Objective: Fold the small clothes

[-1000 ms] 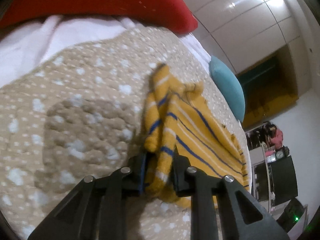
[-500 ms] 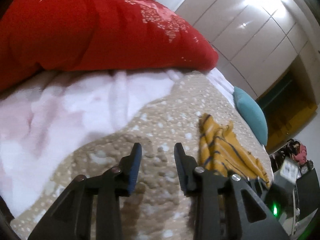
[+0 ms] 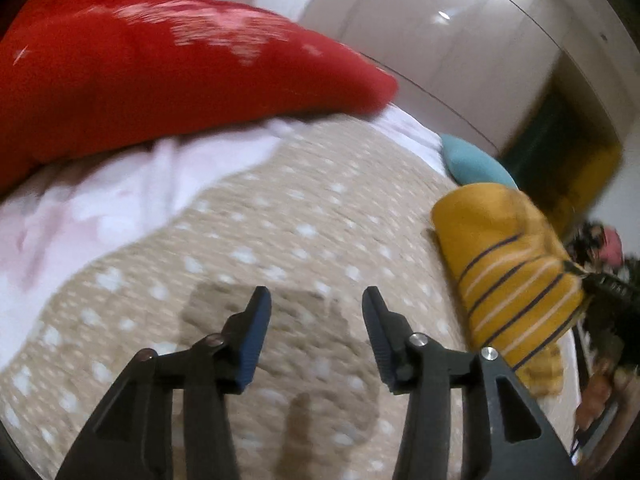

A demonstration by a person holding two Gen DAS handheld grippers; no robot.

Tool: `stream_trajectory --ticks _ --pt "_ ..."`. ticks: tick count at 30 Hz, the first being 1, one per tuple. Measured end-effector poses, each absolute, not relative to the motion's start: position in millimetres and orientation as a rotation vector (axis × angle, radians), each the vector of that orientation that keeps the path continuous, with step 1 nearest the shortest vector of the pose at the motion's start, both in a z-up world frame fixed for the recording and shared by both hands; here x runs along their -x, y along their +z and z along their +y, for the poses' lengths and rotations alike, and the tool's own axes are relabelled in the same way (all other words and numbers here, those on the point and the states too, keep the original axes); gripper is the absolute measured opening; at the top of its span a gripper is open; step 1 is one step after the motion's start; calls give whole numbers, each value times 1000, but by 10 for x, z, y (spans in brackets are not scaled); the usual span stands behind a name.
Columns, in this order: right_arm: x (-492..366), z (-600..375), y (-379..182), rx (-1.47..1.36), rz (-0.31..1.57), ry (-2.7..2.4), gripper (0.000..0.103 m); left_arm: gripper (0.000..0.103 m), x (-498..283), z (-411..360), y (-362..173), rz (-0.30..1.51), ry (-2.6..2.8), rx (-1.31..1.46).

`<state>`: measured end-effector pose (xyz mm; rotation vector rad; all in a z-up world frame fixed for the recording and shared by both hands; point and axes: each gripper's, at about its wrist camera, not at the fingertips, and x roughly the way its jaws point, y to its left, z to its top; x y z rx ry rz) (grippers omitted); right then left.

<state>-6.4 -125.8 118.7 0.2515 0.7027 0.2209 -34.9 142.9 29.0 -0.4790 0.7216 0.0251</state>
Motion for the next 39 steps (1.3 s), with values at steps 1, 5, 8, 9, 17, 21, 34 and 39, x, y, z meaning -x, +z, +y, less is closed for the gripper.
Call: stream_trajectory --ticks 1,5,8,9,17,21,34,39 --pt "126 -1509 1158 -280 696 179 14 48 345 1354 302 724 10 463" --pt "294 -2458 656 -409 794 14 15 53 266 891 347 761 -91 408" --pt "347 -2650 365 -465 835 54 15 55 160 537 421 806 -158 380" --pt "389 -2641 374 -463 827 64 15 56 140 438 449 814 -182 371" --pt "652 -2809 473 -469 795 95 14 81 -168 -373 731 852 -345 277" --pt "655 -2912 350 -459 828 107 15 84 -430 -677 650 889 -375 195" --pt "-168 -3135 294 -559 901 233 87 94 -1210 -916 -70 1137 -571 456" --pt "-401 -2801 284 -573 944 320 40 37 -1166 -865 307 1099 -596 392"
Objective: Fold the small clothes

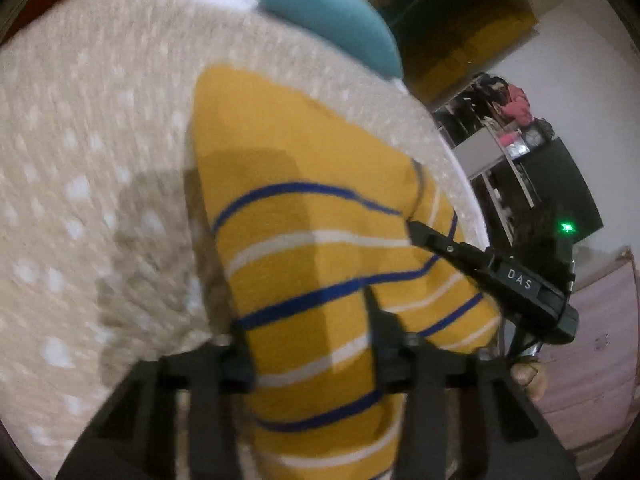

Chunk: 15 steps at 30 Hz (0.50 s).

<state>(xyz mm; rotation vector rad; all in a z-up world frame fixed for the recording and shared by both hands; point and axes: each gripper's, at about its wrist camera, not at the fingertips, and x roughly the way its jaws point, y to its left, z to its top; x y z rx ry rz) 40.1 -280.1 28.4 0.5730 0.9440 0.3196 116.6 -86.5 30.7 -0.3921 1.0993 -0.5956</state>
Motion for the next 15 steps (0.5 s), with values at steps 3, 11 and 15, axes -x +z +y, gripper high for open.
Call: stream_trajectory --ticks 3,11,15 --pt "-349 -2674 607 -570 853 398 37 37 -1165 -722 680 1037 -574 351" --pt "-349 -2400 221 -327 926 218 68 67 -1034 -689 158 1112 -312 97" --pt "-152 -2462 479 -334 863 173 68 68 -921 -444 258 1083 -334 211"
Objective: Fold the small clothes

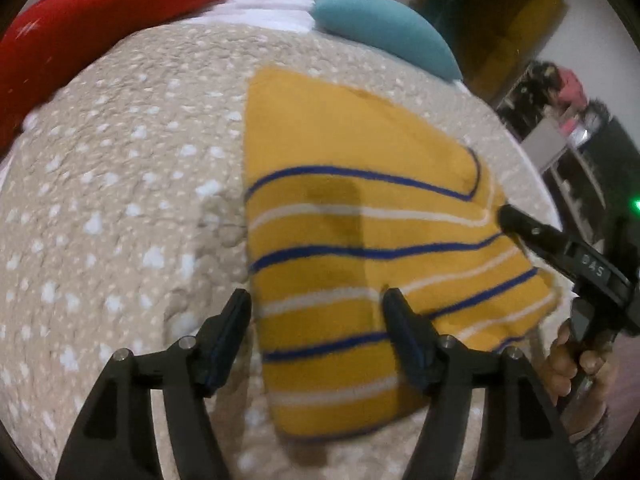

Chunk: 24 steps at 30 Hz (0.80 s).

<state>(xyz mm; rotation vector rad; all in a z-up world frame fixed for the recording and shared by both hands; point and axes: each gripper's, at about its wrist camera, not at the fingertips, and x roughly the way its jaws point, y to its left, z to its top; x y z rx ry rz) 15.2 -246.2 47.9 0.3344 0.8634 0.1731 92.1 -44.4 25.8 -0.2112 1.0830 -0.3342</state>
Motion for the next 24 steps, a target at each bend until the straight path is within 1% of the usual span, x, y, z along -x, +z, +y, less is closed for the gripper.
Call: stream_trajectory --ticks 2,3,4,5,6,8,11,13,16,18,19,21,24 --pt "28 -2412 776 -279 768 144 56 69 -800 -386 385 1029 -306 212" --pt "136 -2362 922 -274 722 167 52 69 -725 -362 431 1002 -287 201" --pt "200 -2322 985 -275 706 188 44 70 -637 -343 461 982 -268 195" --pt "261 -2226 1039 -275 697 238 38 72 -580 -319 473 971 -256 196" --pt "283 -2149 1032 -275 707 281 36 73 -515 -293 474 961 -246 201" --pt "280 -1944 849 -268 776 354 28 73 -411 -283 476 959 -242 206" --pt "304 -1918 437 -219 886 297 26 74 -189 -273 485 949 -230 172" --pt "419 -2033 318 -237 872 281 22 76 -78 -237 493 928 -210 137" --pt "521 -2083 457 -242 858 225 21 77 83 -158 502 897 -173 103" --pt "651 -2008 652 -203 802 228 23 77 189 -115 524 879 -156 107" --pt "729 -1909 763 -178 764 243 26 77 246 -71 534 868 -137 114" --pt "775 -1728 865 -151 722 272 26 78 352 -3 556 852 -106 124" --pt "685 -1376 839 -153 736 354 26 80 473 70 620 826 -47 105"
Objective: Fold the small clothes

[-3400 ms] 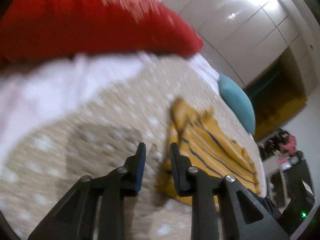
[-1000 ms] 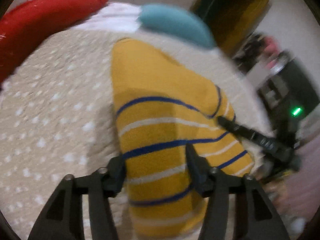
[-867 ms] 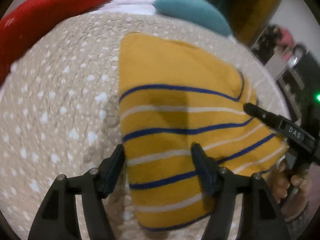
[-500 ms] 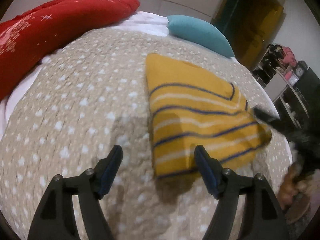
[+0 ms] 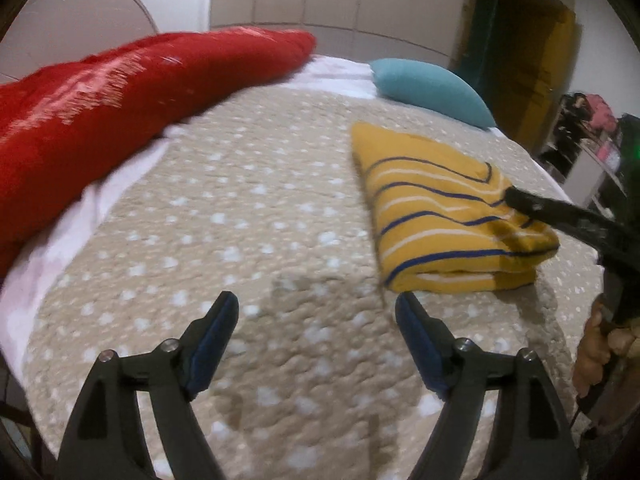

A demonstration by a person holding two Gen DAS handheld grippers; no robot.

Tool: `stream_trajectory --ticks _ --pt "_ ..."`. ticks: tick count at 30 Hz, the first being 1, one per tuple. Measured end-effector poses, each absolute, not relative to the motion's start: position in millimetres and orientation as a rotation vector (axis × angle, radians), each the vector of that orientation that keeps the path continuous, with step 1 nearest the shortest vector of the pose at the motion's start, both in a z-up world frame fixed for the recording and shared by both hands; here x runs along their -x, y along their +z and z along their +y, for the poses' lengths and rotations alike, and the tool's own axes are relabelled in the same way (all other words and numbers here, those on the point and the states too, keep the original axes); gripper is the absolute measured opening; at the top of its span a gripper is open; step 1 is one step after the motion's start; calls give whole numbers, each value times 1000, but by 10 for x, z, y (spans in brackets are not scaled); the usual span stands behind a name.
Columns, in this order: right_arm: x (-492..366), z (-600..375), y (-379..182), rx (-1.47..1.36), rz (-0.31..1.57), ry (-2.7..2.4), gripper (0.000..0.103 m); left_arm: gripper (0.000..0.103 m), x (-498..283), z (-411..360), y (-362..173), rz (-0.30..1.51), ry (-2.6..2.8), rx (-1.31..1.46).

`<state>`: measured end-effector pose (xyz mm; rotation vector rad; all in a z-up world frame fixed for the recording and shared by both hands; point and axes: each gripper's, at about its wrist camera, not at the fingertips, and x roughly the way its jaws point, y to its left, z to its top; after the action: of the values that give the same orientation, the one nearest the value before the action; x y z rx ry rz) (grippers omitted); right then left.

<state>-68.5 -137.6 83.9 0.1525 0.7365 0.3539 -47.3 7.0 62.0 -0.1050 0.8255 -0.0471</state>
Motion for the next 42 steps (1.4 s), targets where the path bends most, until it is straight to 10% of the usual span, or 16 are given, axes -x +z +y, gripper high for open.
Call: stream_trajectory --ticks 14,23,42 --pt "796 -2227 378 -508 808 183 34 101 1127 51 1062 577 132 -7" --pt "1763 -2037 561 -254 778 104 62 103 1486 -203 1191 537 91 18" --pt "2241 -1846 604 -68 769 33 72 103 1533 -501 978 731 32 -18"
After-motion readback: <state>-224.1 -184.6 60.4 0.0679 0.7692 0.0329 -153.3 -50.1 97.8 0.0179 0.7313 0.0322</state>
